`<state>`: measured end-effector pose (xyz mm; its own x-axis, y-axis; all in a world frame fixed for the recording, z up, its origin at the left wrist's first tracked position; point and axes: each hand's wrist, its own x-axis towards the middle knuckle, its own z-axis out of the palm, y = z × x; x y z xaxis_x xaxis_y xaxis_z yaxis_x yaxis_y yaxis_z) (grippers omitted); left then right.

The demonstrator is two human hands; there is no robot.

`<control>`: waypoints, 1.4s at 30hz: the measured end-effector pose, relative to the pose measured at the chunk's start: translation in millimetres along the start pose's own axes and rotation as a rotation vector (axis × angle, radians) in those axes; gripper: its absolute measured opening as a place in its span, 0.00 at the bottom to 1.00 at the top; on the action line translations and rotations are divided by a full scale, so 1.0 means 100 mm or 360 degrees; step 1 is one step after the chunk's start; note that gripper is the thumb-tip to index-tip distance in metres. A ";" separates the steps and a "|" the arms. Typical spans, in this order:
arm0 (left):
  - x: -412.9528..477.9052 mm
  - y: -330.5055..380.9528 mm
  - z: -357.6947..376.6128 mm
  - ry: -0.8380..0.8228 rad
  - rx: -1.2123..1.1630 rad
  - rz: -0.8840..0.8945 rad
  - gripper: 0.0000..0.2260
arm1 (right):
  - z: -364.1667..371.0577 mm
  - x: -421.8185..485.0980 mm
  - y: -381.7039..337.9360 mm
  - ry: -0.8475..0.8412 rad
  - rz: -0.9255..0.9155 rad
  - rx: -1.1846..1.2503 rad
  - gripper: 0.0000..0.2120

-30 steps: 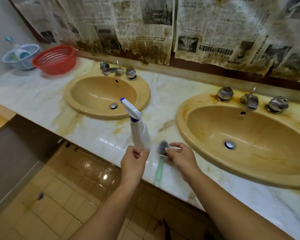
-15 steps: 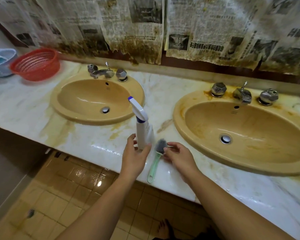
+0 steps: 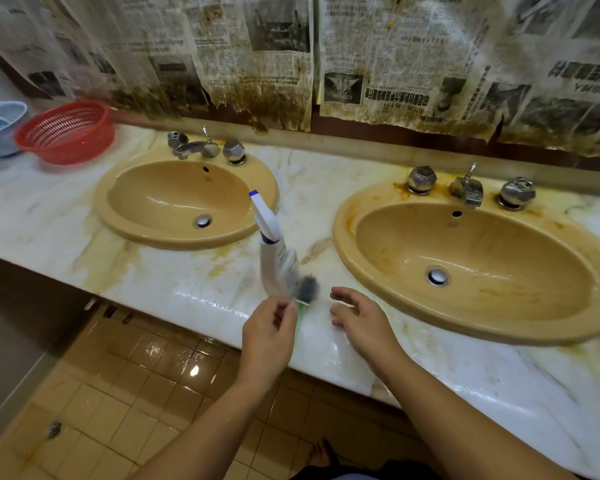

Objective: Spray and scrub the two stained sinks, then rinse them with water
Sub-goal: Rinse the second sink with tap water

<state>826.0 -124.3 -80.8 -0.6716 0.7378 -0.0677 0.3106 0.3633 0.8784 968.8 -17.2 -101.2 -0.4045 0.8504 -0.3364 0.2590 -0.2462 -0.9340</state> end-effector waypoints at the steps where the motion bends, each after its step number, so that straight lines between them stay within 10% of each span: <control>1: -0.01 0.05 0.06 -0.0053 0.0014 0.0047 0.04 | -0.06 -0.03 0.00 0.0016 -0.0018 -0.0011 0.16; 16: 0.10 1.18 1.59 -0.0567 0.0276 0.0456 0.18 | -1.59 -0.04 -0.15 0.0397 -0.0244 0.0043 0.11; 34: 1.42 1.75 2.50 -0.0590 0.0356 0.0532 0.20 | -2.77 1.11 -0.58 0.0777 -0.0084 -0.0298 0.14; 42: 2.50 1.33 2.86 -0.0405 0.1107 0.0775 0.36 | -3.21 2.08 -0.73 0.0932 0.0267 -0.1114 0.36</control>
<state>891.5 271.2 -116.4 -0.2137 0.9749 0.0628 0.9173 0.1781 0.3562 1147.1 326.5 -63.9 0.1442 0.9752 -0.1678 0.8216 -0.2125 -0.5290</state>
